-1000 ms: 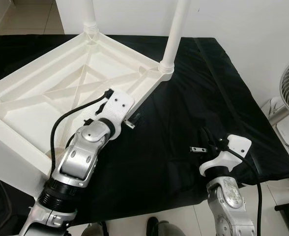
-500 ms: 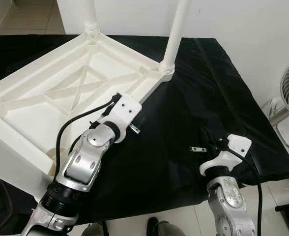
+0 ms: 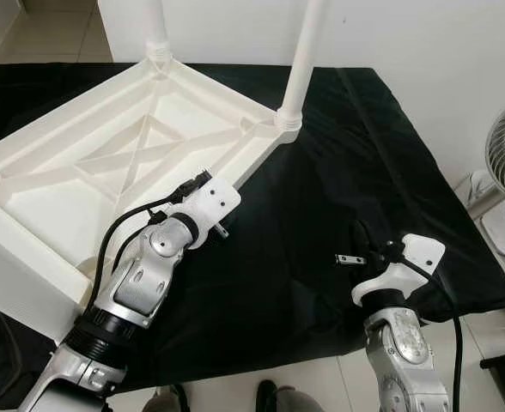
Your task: Building children table
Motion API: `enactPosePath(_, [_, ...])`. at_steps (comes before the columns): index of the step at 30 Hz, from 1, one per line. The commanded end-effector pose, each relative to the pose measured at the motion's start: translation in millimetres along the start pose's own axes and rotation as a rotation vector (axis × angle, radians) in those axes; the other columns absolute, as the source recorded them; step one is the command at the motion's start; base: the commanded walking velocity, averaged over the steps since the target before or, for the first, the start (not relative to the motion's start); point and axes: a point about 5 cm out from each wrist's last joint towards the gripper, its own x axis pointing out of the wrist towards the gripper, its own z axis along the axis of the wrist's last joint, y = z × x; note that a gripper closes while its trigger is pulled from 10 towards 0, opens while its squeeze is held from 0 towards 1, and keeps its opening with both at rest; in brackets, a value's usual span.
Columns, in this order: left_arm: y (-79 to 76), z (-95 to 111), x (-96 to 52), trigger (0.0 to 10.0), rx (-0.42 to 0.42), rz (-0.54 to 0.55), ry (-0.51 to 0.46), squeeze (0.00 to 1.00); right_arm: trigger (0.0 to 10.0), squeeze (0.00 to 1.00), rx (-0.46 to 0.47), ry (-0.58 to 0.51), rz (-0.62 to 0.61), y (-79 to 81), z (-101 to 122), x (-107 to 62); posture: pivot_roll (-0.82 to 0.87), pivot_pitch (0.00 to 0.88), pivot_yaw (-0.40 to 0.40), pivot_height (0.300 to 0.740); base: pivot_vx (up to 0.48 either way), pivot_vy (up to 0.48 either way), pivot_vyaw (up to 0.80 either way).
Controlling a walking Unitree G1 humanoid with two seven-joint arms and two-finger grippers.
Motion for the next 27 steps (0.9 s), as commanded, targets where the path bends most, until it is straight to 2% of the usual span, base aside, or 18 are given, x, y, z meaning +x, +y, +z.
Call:
enactPosePath(1, [13.9, -20, -1.1, 10.0, 0.037, 0.144, 0.086, 0.00, 10.0, 0.00, -0.008, 0.006, -0.023, -4.1, -1, -2.9, -0.01, 0.183, -0.041, 0.740, 0.000, 0.000, 0.00])
enactPosePath(14, [30.7, -30, -2.8, 10.0, 0.073, 0.175, 0.111, 0.00, 10.0, 0.00, -0.002, 0.010, -0.007, -2.4, -1, -2.6, -0.01, 0.185, -0.045, 0.740, 0.000, 0.000, 0.00])
enactPosePath(20, [37.7, -38, -7.7, 10.0, 0.082, 0.195, 0.136, 0.00, 10.0, 0.00, 0.027, 0.021, 0.087, 8.5, -1, -4.2, -0.01, 0.185, -0.045, 0.740, 0.000, 0.000, 0.00])
enactPosePath(27, [44.8, -43, -12.6, 10.0, 0.091, 0.209, 0.152, 0.00, 10.0, 0.00, 0.038, 0.034, 0.128, 13.6, -3, -5.5, 0.00, 0.188, -0.049, 0.740, 0.000, 0.000, 0.00])
